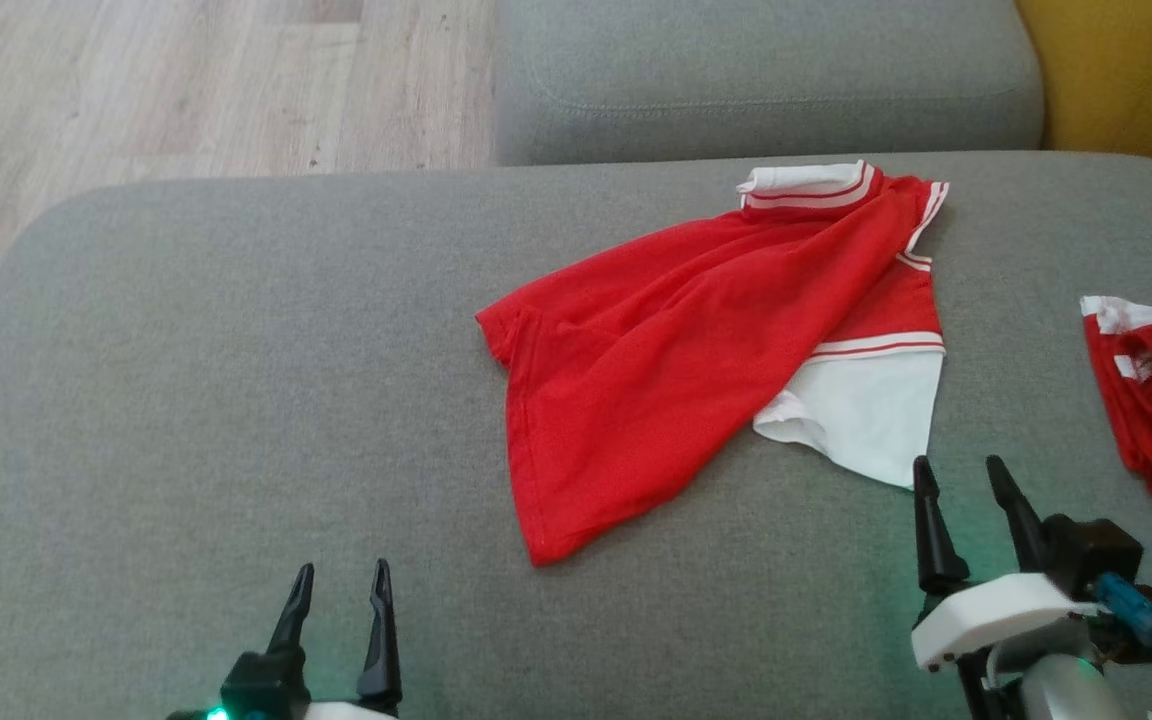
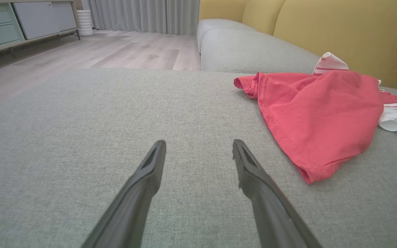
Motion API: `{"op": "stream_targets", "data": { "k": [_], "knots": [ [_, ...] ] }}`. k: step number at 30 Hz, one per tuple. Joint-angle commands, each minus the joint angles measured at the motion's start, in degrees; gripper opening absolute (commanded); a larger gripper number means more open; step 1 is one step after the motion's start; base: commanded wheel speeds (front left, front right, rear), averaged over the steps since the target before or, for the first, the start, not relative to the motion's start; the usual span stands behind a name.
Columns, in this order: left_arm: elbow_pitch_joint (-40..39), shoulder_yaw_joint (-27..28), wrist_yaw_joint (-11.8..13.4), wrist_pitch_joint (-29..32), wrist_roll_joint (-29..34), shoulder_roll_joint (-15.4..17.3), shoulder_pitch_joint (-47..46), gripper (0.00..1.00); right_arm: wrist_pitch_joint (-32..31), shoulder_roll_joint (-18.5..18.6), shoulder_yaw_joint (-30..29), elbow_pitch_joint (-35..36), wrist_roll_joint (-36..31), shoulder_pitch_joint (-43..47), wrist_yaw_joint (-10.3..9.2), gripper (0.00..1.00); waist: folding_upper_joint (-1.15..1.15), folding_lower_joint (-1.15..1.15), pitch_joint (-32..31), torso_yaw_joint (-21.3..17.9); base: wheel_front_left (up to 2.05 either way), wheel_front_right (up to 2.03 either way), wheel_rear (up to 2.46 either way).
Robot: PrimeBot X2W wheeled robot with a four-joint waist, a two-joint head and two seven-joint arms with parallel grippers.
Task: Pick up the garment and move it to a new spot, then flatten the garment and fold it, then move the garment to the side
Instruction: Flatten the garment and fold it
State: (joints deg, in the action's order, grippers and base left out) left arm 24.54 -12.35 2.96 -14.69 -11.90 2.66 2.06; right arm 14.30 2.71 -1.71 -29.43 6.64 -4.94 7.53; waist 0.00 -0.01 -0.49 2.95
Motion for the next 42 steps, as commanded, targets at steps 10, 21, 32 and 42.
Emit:
{"op": "stream_targets", "data": {
  "k": [10,21,32,42],
  "knots": [
    [-2.9,1.0,-1.5,-0.3,-0.6,0.2,-1.5,1.00,0.7,0.2,3.2,1.6,0.6,-1.1,-0.04,1.00,0.00,0.01,0.0,0.1,0.00,0.00,0.00],
    [4.2,-11.0,-9.0,-0.3,-12.1,0.2,-9.7,1.00,0.7,0.2,6.1,1.2,0.1,-4.7,-0.04,1.00,0.00,0.01,6.3,-4.1,0.00,0.00,0.00],
    [10.5,-15.2,-10.4,-0.3,-17.0,0.2,-13.5,1.00,0.7,0.2,3.6,1.5,-1.4,-5.8,-0.04,1.00,0.00,0.01,9.7,-8.1,0.00,0.00,0.00],
    [12.7,-20.5,-10.4,-0.3,-20.5,0.2,-15.7,1.00,0.7,0.2,4.7,1.6,-0.7,-7.1,-0.04,1.00,0.00,0.01,10.5,-8.7,0.00,0.00,0.00]
  ]
}}
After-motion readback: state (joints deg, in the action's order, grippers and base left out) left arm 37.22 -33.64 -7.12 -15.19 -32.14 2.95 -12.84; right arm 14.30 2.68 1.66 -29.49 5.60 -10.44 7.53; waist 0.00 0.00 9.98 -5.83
